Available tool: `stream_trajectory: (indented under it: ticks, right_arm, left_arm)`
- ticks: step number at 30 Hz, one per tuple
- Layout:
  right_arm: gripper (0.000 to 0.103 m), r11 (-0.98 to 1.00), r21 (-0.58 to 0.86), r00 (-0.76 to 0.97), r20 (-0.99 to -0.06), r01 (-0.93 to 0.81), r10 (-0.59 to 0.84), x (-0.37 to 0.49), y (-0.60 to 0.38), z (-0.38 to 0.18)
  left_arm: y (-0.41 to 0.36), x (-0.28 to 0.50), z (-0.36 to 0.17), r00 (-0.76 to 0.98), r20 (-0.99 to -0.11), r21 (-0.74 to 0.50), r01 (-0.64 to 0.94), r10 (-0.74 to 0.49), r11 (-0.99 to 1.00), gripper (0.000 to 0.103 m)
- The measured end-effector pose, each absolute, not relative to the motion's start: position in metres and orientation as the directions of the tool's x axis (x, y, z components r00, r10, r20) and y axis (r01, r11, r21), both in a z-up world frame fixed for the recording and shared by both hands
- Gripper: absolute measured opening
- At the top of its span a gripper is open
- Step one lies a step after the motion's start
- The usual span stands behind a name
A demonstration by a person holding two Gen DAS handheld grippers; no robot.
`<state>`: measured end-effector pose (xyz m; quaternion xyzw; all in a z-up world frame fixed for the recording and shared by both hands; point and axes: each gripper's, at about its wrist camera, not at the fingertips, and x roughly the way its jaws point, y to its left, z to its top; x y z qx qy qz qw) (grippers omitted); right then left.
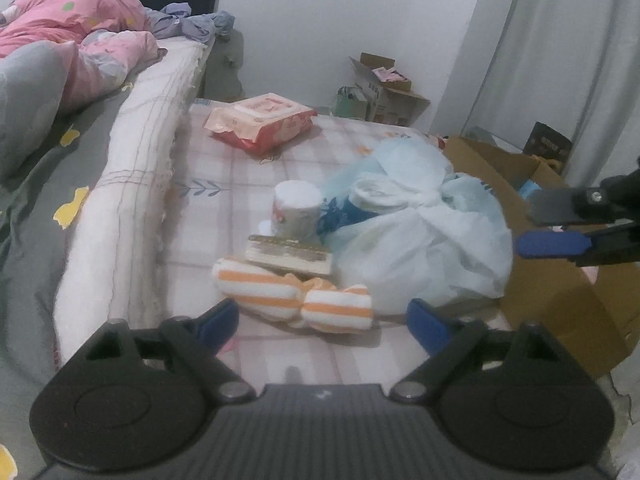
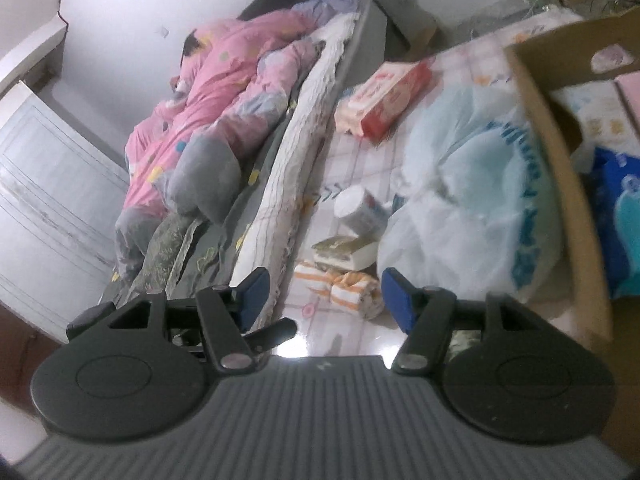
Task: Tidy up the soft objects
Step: 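Open the right tool and withdraw it back over the bed, then lower the right tool onto the white yogurt cup and grasp it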
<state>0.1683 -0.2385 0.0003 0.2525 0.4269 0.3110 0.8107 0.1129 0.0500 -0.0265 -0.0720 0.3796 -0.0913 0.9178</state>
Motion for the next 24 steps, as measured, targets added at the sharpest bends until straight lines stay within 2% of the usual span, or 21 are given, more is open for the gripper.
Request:
stream_trajectory:
  ticks: [10, 12, 15, 20, 24]
  right_arm:
    - [0.062, 0.679, 0.691, 0.385, -0.572, -0.248, 0.724, 0.194, -0.196, -0.031]
    - [0.062, 0.688, 0.677, 0.390, -0.578, -0.262, 0.717, 0.203, -0.184, -0.029]
    - [0.063, 0.724, 0.623, 0.399, -0.608, -0.297, 0.687, 0.223, -0.160, -0.024]
    - [0.075, 0.801, 0.472, 0.432, -0.676, -0.368, 0.597, 0.268, -0.112, -0.023]
    - [0.077, 0.845, 0.353, 0.441, -0.735, -0.401, 0.516, 0.299, -0.079, -0.035]
  left_arm:
    - [0.062, 0.136, -0.029, 0.744, -0.639, -0.166, 0.115, -0.196, 0.979, 0.078]
    - [0.062, 0.145, -0.033, 0.741, -0.646, -0.152, 0.112, -0.184, 0.982, 0.070]
    - [0.064, 0.154, -0.041, 0.727, -0.666, -0.130, 0.104, -0.165, 0.986, 0.065]
    - [0.065, 0.156, -0.053, 0.707, -0.691, -0.105, 0.106, -0.150, 0.989, 0.065]
    - [0.069, 0.154, -0.059, 0.696, -0.702, -0.107, 0.107, -0.151, 0.988, 0.065]
